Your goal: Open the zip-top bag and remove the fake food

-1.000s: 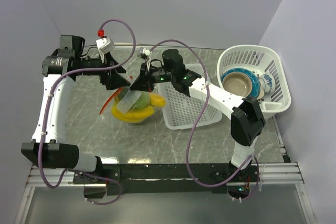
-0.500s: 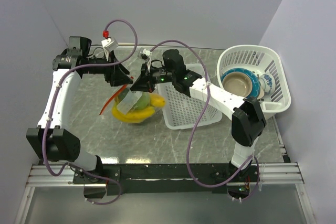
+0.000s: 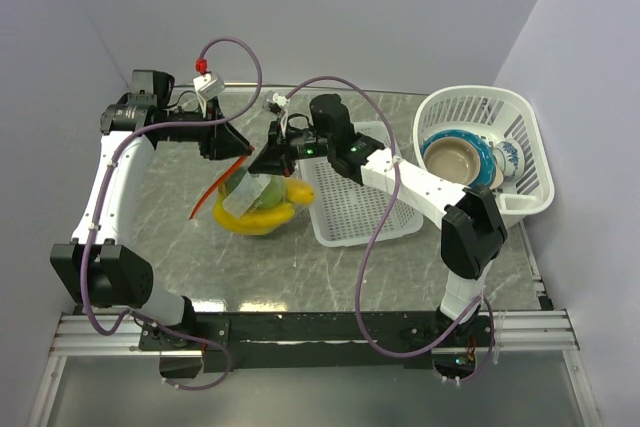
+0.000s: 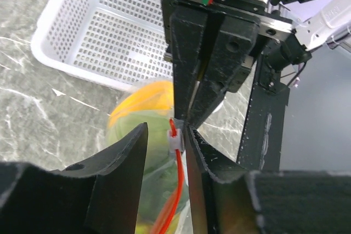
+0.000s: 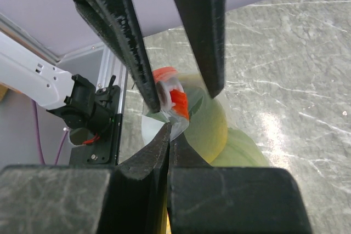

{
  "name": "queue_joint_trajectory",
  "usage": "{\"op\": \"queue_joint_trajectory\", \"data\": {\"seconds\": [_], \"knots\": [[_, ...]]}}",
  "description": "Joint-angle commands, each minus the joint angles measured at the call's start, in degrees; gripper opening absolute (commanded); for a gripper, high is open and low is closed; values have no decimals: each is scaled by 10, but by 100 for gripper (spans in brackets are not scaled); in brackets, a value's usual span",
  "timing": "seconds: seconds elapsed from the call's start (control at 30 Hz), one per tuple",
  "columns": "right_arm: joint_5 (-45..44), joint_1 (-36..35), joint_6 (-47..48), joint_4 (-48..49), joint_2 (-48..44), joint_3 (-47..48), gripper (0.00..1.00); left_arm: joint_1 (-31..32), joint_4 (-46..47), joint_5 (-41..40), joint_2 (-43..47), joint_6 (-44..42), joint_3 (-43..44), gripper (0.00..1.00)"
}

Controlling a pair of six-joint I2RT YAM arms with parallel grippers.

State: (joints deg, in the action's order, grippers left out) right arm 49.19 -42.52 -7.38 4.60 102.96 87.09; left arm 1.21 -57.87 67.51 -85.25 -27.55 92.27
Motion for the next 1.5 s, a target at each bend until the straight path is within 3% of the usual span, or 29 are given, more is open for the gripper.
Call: {"op": "queue_joint_trajectory", "data": {"seconds": [0.0, 0.1, 0.33, 0.53, 0.77, 0.97, 1.07, 1.27, 1.47], "knots": [[6, 4, 2, 22, -38, 13, 0, 0, -40, 30, -6, -32, 27, 39], [3, 7, 1, 23, -39, 14, 0, 0, -65, 33, -11, -52, 34, 35], [12, 9, -7, 27, -37, 14, 0, 0, -58, 29, -12, -51, 32, 1], [8, 9, -4, 26, -39, 12, 0, 0, -42, 25, -4, -43, 24, 1], [-12, 35, -16, 48, -43, 25, 0, -11, -96, 4, -4, -100, 17, 1], [-13, 66, -61, 106, -38, 29, 0, -94, -129, 3, -1, -158, -28, 1], [-21, 75, -95, 152, -32, 22, 0, -129, -209, 9, -29, -241, -26, 1], [-73, 75, -165, 231, 12, 53, 0, -216, -210, -17, -19, -276, -85, 1], [-136, 76, -167, 226, 63, 111, 0, -268, -208, -51, -16, -298, -108, 1]]}}
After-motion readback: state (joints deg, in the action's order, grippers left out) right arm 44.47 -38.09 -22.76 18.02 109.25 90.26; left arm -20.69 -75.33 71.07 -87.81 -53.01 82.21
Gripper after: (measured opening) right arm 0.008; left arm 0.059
